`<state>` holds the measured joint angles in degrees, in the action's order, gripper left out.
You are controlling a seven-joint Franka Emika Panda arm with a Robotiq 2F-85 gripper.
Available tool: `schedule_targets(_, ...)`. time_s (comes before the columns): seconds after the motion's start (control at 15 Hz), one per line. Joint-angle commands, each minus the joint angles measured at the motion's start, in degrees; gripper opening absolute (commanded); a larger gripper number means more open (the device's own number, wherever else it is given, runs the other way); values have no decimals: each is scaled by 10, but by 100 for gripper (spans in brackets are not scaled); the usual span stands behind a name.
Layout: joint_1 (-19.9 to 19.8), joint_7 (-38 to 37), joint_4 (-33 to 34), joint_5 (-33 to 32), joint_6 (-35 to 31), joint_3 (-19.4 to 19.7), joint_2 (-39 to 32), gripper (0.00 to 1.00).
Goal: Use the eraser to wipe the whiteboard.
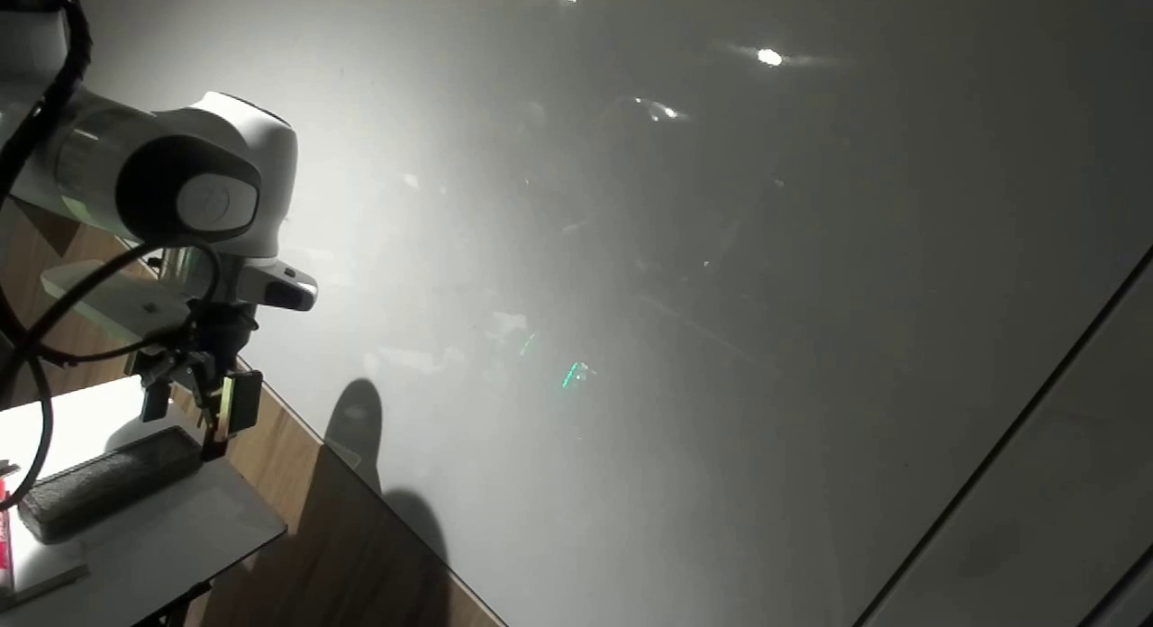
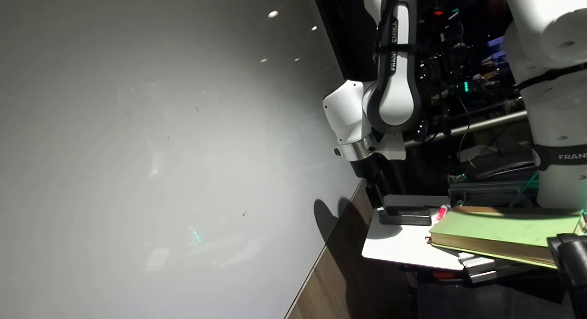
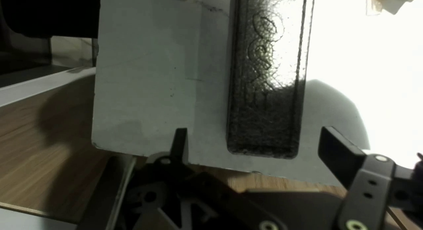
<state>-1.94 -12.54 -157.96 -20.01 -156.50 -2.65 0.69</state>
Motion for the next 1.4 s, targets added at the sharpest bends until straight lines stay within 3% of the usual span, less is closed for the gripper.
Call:
schedule_targets(0.0, 6, -19, 0, -22, -16, 10, -18, 76)
schedule_targets(0.13, 8, -25, 0, -25, -18, 11, -27, 68)
schedule_targets(0.47, 14, -36, 0, -30, -18, 17, -39, 31)
schedule_targets(1.33, 26, -48, 72, -44, -9, 25, -57, 31)
